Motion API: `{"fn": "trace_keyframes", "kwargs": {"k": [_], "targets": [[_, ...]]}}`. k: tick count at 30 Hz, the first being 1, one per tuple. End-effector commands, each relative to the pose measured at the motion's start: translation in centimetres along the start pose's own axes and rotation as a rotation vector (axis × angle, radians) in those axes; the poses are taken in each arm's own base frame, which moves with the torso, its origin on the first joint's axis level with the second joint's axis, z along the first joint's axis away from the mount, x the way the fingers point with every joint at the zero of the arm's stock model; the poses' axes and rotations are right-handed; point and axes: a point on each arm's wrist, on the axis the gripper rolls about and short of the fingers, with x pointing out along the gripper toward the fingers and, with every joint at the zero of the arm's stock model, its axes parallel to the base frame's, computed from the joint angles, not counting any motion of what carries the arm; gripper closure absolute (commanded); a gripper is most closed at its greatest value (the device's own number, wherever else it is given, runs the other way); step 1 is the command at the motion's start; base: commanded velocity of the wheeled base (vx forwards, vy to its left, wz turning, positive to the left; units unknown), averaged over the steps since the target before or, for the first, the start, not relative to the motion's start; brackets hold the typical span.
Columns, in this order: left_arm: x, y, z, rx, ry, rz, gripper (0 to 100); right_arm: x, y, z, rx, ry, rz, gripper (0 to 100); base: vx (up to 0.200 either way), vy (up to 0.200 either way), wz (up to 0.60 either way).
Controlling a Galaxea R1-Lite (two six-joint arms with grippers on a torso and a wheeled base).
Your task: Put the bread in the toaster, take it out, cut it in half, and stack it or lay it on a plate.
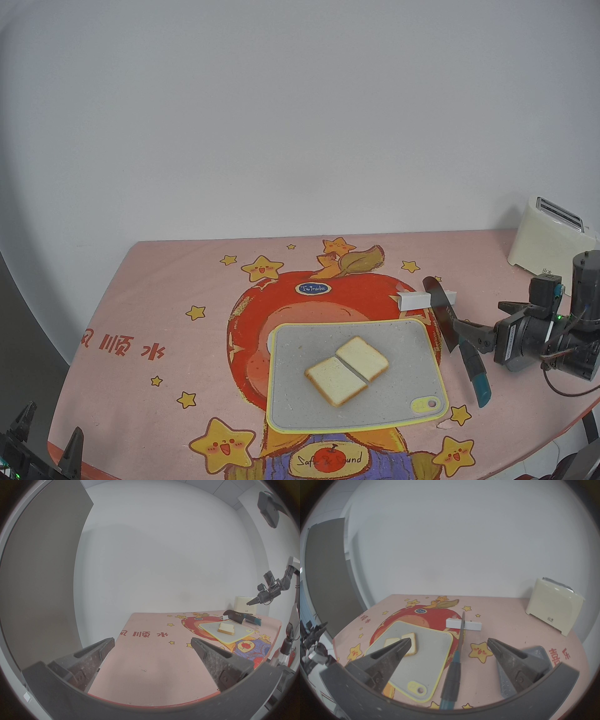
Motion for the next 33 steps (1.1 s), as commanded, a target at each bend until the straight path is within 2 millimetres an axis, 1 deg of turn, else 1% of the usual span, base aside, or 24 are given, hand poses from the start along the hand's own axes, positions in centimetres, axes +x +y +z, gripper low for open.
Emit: {"fn": "trace_keyframes", "kwargs": {"k": [1,4,8,10,11,12,14,18,19,21,24,33], "targets": [[0.1,0.0,-0.5,0.0,0.018,0.0,0,-1.8,0.9,-0.7,-0.057,-0.027,0.074,0,0.0,0.0,0.0],[0.1,0.0,-0.5,0.0,0.02,0.0,0,-1.8,1.2,-1.6,-0.084,-0.001,0.095,0,0.0,0.0,0.0],[0.1,0.0,-0.5,0.0,0.017,0.0,0,-1.8,1.3,-1.7,-0.109,0.005,0.112,0,0.0,0.0,0.0],[0.1,0.0,-0.5,0.0,0.018,0.0,0,-1.9,1.7,-2.0,-0.131,0.018,0.181,0,0.0,0.0,0.0],[0.1,0.0,-0.5,0.0,0.018,0.0,0,-1.9,1.7,-2.0,-0.131,0.018,0.181,0,0.0,0.0,0.0],[0.1,0.0,-0.5,0.002,0.02,0.002,0,-2.0,1.8,-2.5,-0.149,0.036,0.242,0,0.0,0.0,0.0],[0.1,0.0,-0.5,0.0,0.018,0.0,0,-2.0,1.9,-2.8,-0.186,0.045,0.28,0,0.0,0.0,0.0],[0.1,0.0,-0.5,0.0,0.018,0.0,0,-1.9,2.0,-3.0,-0.234,0.044,0.291,0,0.0,0.0,0.0],[0.1,0.0,-0.5,0.0,0.018,0.0,0,-2.0,2.1,-3.4,-0.261,0.046,0.302,0,0.0,0.0,0.0],[0.1,0.0,-0.5,0.0,0.018,0.0,0,-2.2,2.3,-3.5,-0.271,0.039,0.313,0,0.0,0.0,0.0],[0.1,0.0,-0.5,0.0,0.018,0.0,0,-2.3,2.3,-4.0,-0.279,0.043,0.322,0,0.0,0.0,0.0],[0.1,0.0,-0.5,0.0,0.02,0.0,0,-2.3,2.3,-4.2,-0.25,0.051,0.328,0,0.0,0.0,0.0]]}}
